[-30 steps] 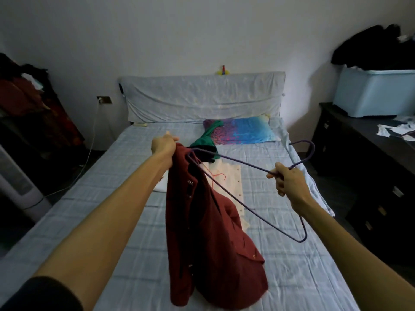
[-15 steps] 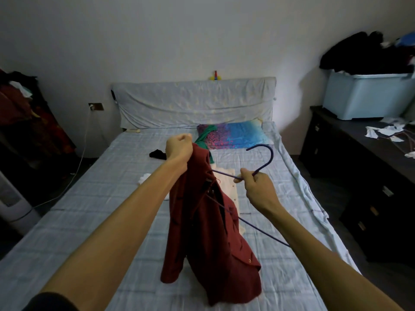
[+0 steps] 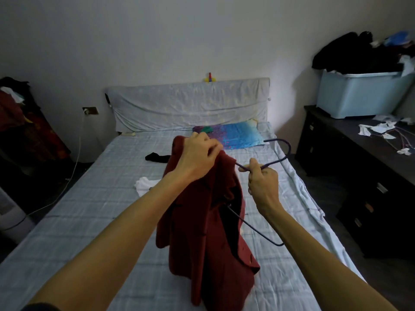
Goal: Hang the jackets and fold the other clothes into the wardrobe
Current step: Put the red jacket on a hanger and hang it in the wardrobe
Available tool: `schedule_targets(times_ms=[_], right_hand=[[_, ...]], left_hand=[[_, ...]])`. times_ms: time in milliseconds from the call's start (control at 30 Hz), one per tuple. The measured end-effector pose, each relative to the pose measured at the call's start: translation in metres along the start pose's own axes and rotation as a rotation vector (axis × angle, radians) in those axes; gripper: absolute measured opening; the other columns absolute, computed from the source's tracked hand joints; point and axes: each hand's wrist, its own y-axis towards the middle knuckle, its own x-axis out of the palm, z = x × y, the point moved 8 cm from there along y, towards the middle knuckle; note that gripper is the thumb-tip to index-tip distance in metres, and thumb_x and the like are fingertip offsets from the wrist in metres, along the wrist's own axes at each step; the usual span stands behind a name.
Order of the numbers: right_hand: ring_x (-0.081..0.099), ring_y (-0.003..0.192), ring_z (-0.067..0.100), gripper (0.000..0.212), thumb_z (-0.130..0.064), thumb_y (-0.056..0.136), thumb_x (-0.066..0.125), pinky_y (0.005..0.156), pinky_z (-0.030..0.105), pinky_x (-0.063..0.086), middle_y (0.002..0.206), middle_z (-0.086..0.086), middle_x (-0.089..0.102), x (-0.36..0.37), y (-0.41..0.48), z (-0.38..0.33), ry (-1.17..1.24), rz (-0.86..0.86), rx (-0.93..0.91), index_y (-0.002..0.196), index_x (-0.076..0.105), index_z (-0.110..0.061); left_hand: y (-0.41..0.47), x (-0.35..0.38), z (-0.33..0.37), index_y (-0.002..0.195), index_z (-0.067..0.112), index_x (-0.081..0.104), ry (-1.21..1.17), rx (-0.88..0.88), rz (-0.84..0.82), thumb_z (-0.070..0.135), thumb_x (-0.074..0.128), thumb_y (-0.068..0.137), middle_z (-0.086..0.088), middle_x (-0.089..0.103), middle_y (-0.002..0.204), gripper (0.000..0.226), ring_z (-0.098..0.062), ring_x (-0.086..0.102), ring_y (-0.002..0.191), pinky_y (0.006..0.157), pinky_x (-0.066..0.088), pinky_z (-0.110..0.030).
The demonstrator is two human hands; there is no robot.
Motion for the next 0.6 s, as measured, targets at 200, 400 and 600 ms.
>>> schedule_targets(times_ms=[200,400,600], right_hand=[[0.029,0.036,0.005,0.042,-0.032,0.099,0.045,0.044,0.026,0.026,0.033,-0.01,0.031,0.008,-0.008,0.005,-0.082,0.003,0.002,0.074,0.074,-0.015],[0.044,0.042,0.011,0.043,-0.038,0.096,0.05,0.047,0.035,0.044,0.041,-0.006,0.045,0.021,-0.005,-0.003,-0.193,-0.172,-0.071,0.074,0.072,-0.008],[0.052,0.099,0.017,0.027,-0.026,0.09,0.052,0.085,0.024,0.043,0.103,0.009,0.056,-0.022,-0.031,-0.016,-0.519,0.148,-0.642,0.107,0.063,-0.007]], left_hand=[[-0.016,0.027,0.001,0.077,0.015,0.056,0.322,0.224,-0.364,0.07,0.032,0.083,-0.003,0.064,0.08,0.059,-0.026,0.057,0.079,0.078,0.035,-0.037],[-0.033,0.033,0.003,0.08,0.017,0.049,0.279,0.274,-0.415,0.057,0.051,0.086,-0.003,0.059,0.076,0.04,-0.026,0.058,0.077,0.062,0.04,-0.038],[-0.035,0.019,-0.016,0.081,0.018,0.05,0.26,0.24,-0.274,0.067,0.037,0.083,-0.001,0.064,0.081,0.051,-0.026,0.062,0.078,0.058,0.039,-0.034]])
